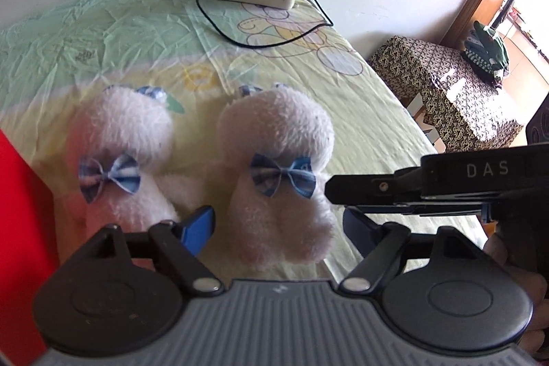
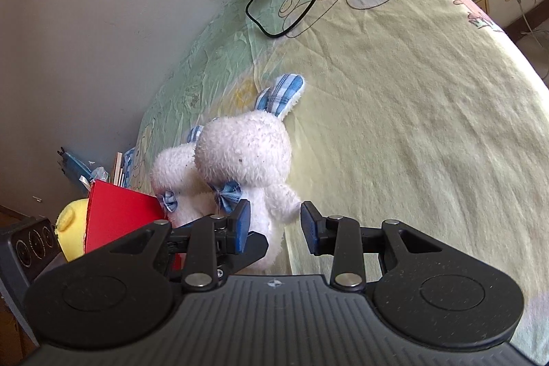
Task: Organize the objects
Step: 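Close both grippers on the pink bear nearest the tools and lift it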
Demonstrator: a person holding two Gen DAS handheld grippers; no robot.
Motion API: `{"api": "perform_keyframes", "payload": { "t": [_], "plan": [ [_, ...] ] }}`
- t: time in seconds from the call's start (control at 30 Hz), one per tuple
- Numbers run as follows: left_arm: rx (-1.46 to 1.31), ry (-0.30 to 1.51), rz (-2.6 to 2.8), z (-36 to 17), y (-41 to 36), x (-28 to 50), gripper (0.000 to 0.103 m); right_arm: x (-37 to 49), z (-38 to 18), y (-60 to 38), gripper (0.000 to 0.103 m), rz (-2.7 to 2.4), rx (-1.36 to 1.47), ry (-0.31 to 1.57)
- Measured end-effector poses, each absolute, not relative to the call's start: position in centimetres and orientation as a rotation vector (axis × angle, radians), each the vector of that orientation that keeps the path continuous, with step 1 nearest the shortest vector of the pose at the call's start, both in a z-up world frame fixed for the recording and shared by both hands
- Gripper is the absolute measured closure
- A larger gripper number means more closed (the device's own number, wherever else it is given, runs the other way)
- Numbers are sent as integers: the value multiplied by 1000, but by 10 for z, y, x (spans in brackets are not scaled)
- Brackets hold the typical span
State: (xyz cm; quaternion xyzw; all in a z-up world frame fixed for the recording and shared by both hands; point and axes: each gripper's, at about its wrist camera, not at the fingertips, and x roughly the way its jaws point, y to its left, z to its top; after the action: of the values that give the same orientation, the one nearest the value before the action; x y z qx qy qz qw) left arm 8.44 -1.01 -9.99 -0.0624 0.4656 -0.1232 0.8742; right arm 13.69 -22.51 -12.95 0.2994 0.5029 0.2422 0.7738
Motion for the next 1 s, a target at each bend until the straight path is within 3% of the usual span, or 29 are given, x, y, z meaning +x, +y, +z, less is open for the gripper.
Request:
{"api": "perform_keyframes", "payload": {
  "t": [0.2,0.33,0.7,0.83,1.0],
  "plan": [
    [-149,1009,-280,-111,-8,97,27,147,-138,-219,58,535,673,1105],
    [-137,1005,-287,-112,-12,100,20,152,-140,-217,58,549,702,1111],
    [-118,1022,-260,-114,-18,107,17,151,-141,-218,65,553,727,1119],
    [-128,1030,-257,-112,-18,105,21,146,-137,-219,73,546,706,1111],
    [-100,1036,-245,-109,-27,100,22,139,-134,-220,74,524,676,1100]
  ]
}}
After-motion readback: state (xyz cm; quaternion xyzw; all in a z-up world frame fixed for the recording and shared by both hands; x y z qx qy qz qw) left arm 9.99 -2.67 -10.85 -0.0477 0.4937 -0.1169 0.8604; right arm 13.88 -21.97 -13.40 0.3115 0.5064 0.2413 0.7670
